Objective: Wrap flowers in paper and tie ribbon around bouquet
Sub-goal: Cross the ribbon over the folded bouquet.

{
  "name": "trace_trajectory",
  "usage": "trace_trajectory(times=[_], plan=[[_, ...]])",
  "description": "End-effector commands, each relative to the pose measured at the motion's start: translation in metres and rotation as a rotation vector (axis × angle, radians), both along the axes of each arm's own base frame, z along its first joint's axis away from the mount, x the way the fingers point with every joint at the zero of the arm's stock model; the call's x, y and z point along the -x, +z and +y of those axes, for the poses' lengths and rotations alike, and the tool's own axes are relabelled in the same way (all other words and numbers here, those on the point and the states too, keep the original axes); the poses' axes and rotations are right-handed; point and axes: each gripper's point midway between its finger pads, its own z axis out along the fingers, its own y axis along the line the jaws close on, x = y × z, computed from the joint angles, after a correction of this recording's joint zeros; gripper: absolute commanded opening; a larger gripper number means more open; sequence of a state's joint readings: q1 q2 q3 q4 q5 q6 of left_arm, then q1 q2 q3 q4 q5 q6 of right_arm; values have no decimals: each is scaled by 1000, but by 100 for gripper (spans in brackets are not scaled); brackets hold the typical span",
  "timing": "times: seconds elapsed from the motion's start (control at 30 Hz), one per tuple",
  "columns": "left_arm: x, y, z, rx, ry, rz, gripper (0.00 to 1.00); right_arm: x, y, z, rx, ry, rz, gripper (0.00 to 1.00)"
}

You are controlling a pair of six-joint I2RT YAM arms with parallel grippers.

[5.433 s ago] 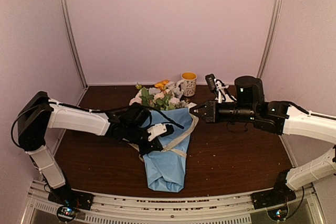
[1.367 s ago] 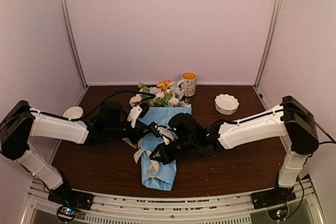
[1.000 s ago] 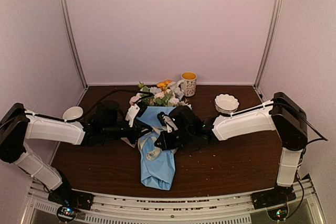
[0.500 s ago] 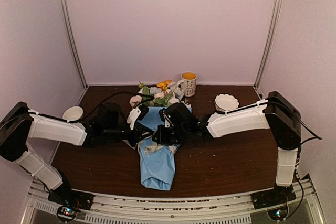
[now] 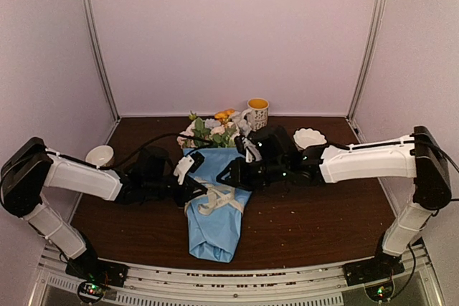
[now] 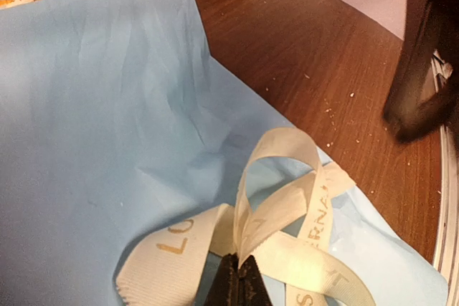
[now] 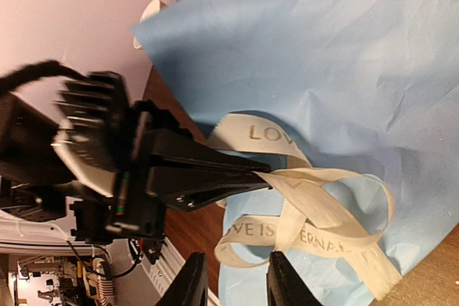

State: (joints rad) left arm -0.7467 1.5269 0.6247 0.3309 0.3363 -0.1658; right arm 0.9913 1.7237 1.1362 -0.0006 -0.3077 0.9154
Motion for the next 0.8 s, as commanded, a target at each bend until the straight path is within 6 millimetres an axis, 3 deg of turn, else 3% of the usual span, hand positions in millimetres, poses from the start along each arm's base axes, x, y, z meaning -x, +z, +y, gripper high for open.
trace_trajectory(times=[0.0,0.1,0.2,0.3,0.47,0.77], plan=[[-4,6,0,-1,0,-21,0,-15,24,-22,8,-3,-54,31],[-3,6,1,-2,0,-19,0,-28,13,-19,100,59,-72,31],[-3,5,2,-3,2,-18,0,-37,10,-2,154,137,-104,33],[-2,5,2,-3,3,-18,0,-43,-7,9,192,173,-97,35],[-3,4,2,0,6,-18,0,-46,-28,20,182,179,-70,48],[-4,2,0,-6,2,-11,0,-54,-52,40,144,180,-17,48]])
